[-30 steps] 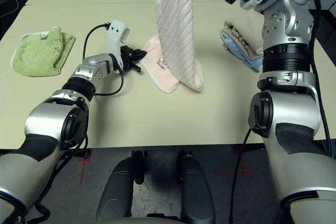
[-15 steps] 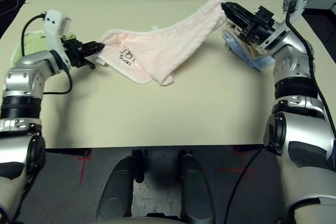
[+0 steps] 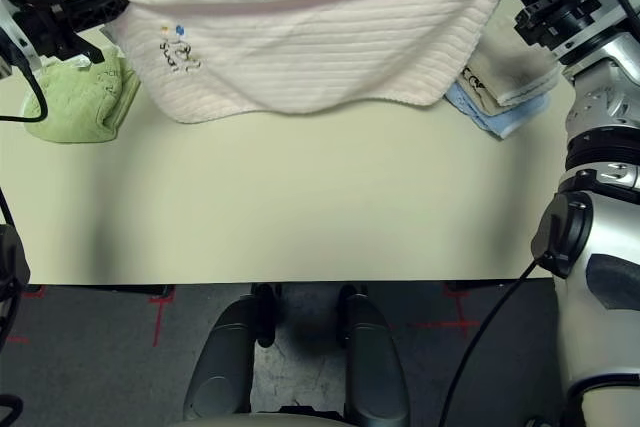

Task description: Fold the towel and set it aside.

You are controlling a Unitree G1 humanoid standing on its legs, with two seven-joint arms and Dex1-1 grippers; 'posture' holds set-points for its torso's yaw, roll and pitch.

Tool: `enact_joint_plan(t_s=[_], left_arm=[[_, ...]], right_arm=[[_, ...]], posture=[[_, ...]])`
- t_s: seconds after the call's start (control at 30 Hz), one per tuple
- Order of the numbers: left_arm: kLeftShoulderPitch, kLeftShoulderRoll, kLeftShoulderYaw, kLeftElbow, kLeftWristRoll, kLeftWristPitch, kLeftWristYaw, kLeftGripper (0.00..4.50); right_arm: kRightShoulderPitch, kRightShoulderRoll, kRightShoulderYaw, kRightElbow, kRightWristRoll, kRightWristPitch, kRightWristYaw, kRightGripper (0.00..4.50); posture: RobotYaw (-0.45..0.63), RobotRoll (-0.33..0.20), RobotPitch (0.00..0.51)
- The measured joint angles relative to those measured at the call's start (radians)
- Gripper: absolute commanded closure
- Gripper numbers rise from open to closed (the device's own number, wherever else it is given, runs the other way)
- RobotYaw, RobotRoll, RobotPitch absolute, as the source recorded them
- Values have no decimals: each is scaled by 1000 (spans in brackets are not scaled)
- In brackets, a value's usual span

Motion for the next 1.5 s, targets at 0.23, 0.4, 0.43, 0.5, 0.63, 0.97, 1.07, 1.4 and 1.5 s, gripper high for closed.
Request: enact_joint_plan(t_s=[0.23, 0.4, 0.43, 0.5, 0.63, 0.97, 1.07, 1.4, 1.5], left_arm=[[-166, -110, -52, 385, 105, -253, 132, 4481], [-298, -137, -52, 585, 154, -458, 223, 4481], [-315, -137, -46, 599, 155, -485, 229, 4481], [-331, -137, -33, 600, 155, -544, 232, 4481], [-302, -126, -15, 582, 149, -569, 208, 4481], [243, 68, -70, -87, -15, -60, -204, 4481], [324, 157, -71, -208, -63, 38, -291, 4481], [434, 278, -85, -302, -126, 108, -464, 4481], [464, 295, -85, -309, -135, 111, -490, 4481]], right_arm=[[-103, 93, 33, 108, -78, -48, -145, 4500], [-172, 98, 26, 141, -104, -136, -238, 4500], [-179, 98, 16, 142, -101, -148, -236, 4500], [-188, 98, -8, 142, -83, -166, -212, 4500], [-184, 94, -40, 130, -35, -164, -91, 4500], [146, 50, 36, -181, 6, 78, 278, 4500], [249, -1, 73, -257, 3, 125, 362, 4500], [394, -127, 166, -278, -68, 92, 536, 4500], [436, -157, 187, -278, -80, 88, 580, 4500]], posture=[[54, 0, 300], [53, 0, 297], [51, 0, 297], [51, 0, 296], [48, 0, 302], [45, 0, 314], [51, 0, 312], [56, 0, 312], [55, 0, 313]])
